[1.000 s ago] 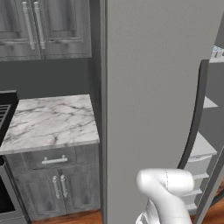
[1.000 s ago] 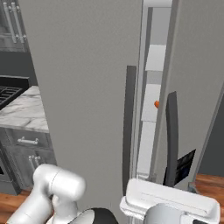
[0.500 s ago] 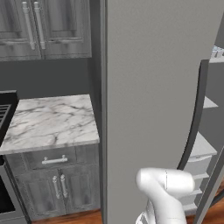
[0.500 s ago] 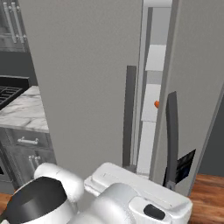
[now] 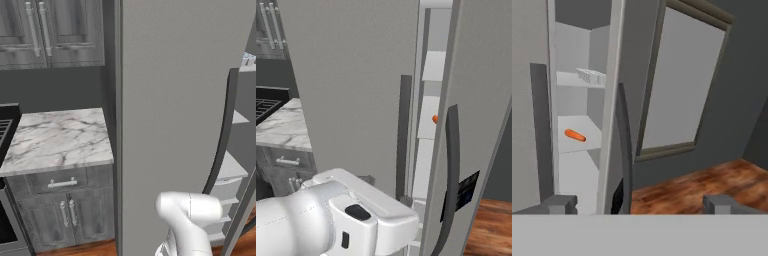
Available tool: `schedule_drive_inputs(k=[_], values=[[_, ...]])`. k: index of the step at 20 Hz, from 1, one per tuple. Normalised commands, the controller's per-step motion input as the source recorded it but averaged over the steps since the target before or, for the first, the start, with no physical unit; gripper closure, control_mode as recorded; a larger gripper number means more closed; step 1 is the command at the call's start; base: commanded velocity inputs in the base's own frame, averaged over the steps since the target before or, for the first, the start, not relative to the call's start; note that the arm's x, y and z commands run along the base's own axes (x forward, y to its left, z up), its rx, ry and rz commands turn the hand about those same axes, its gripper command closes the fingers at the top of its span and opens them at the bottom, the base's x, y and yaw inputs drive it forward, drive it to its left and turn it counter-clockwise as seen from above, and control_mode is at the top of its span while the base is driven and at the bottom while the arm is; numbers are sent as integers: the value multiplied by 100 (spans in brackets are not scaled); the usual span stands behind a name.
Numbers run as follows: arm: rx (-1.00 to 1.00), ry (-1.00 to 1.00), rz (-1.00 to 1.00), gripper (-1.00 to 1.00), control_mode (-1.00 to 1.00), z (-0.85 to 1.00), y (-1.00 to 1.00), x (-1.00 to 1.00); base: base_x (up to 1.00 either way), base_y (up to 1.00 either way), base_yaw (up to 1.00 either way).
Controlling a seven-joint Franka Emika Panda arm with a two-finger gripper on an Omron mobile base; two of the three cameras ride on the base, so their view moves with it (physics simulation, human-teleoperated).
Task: Open the freezer door, pick up the ice cube tray from the freezer, and place it on the dining counter.
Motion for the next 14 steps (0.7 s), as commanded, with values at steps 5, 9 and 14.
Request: schedule_drive_inputs(k=[5,9,14], values=[[0,0,-6,-100,-100,8,79,0,0,0,0],[0,0,-9,-100,-100,0,70,0,0,0,0],[1,-2,-11,-100,-100,0,54,0,0,0,0]])
